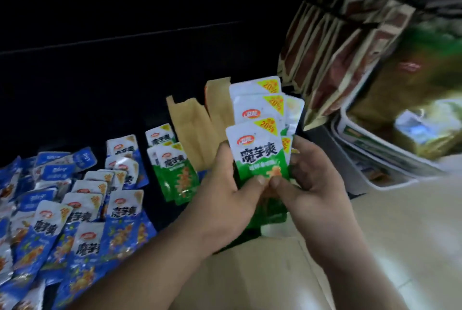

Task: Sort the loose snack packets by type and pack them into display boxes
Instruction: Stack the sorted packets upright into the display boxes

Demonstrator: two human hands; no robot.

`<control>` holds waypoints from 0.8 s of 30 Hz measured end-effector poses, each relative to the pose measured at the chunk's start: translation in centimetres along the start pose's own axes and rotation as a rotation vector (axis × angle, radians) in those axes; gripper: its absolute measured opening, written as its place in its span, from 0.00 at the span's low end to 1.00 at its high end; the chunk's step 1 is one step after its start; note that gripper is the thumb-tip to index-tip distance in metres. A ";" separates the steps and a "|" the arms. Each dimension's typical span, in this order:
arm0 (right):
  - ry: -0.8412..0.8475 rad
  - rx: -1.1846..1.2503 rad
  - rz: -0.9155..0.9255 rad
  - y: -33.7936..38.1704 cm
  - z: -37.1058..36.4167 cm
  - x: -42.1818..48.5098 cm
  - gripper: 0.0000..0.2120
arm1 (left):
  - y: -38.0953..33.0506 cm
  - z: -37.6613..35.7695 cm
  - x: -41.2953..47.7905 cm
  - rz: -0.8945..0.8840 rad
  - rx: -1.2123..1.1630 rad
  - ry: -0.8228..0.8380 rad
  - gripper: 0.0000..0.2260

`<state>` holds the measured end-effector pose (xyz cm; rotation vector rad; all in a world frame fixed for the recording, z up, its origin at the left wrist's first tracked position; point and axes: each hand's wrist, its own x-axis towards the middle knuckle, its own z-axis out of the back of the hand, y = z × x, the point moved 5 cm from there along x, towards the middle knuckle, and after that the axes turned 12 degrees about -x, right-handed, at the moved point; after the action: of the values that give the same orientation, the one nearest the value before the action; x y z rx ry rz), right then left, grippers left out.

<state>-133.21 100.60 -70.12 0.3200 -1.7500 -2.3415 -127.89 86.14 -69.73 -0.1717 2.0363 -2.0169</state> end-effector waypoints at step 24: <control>-0.221 -0.436 0.172 -6.9 2.9 1.3 0.46 | 4.7 -2.9 3.3 -0.061 0.287 -0.109 0.27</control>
<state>-135.53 104.82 -76.04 -0.1573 -1.2305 -2.6154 -131.33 88.19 -74.78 -0.2813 1.6741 -2.2551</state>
